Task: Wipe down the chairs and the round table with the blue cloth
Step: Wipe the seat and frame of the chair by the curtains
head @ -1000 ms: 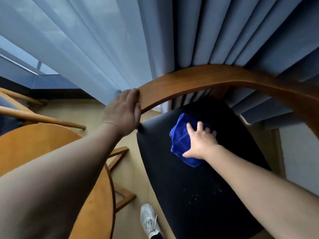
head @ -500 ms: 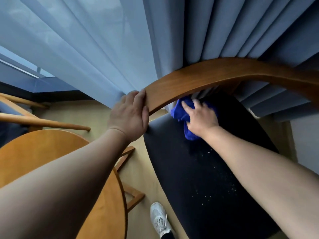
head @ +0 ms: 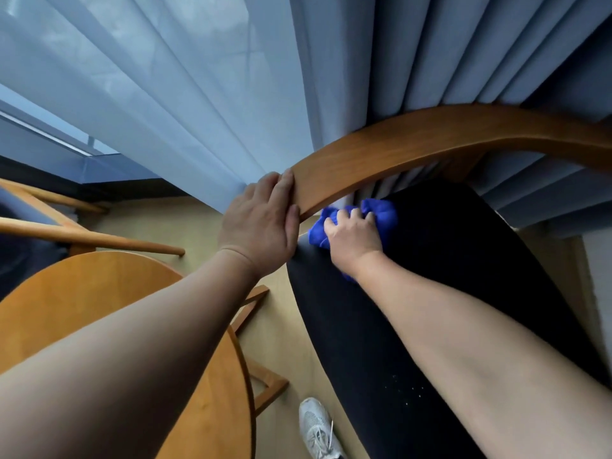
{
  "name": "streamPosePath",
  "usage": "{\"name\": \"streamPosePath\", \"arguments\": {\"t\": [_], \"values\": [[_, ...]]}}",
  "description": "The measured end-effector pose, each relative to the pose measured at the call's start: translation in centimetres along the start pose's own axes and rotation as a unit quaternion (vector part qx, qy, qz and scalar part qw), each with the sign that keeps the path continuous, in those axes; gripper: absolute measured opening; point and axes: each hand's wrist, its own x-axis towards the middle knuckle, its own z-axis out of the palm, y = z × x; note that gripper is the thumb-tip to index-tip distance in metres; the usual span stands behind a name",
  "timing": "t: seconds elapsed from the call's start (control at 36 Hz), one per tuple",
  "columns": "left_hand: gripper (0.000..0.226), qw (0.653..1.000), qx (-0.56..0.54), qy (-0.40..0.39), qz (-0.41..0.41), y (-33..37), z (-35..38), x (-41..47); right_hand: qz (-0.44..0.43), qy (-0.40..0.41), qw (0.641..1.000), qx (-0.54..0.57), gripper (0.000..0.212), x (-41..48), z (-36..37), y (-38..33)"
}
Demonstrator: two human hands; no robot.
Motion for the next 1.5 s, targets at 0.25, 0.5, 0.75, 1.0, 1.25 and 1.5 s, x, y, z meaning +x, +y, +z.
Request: {"name": "streamPosePath", "arguments": {"t": [0.25, 0.5, 0.75, 1.0, 1.25, 1.5], "values": [[0.057, 1.0, 0.004, 0.0, 0.001, 0.1, -0.1, 0.0, -0.25, -0.029, 0.964, -0.084, 0.036, -7.4, 3.6, -8.4], [0.058, 1.0, -0.002, -0.003, 0.004, -0.2, -0.3, -0.3, -0.289, -0.134, 0.945, -0.076, 0.08, -5.5, 1.4, -3.3], [0.057, 1.0, -0.004, 0.004, 0.009, -0.2, -0.3, -0.4, -0.238, -0.088, 0.966, -0.055, 0.068, -5.4, 2.3, -3.0], [0.058, 1.0, 0.004, -0.009, 0.004, 0.1, -0.4, 0.2, -0.223, -0.059, 0.972, -0.042, 0.064, -4.2, 1.4, 1.9], [0.059, 0.999, 0.028, -0.014, 0.004, 0.0, -0.1, 0.4, 0.016, -0.044, 0.999, 0.027, 0.062, -1.5, 0.6, 13.9], [0.058, 0.999, 0.029, -0.031, 0.0, 0.1, -0.1, 0.5, 0.178, -0.058, 0.977, 0.101, 0.059, -0.6, 0.7, 18.1]]}}
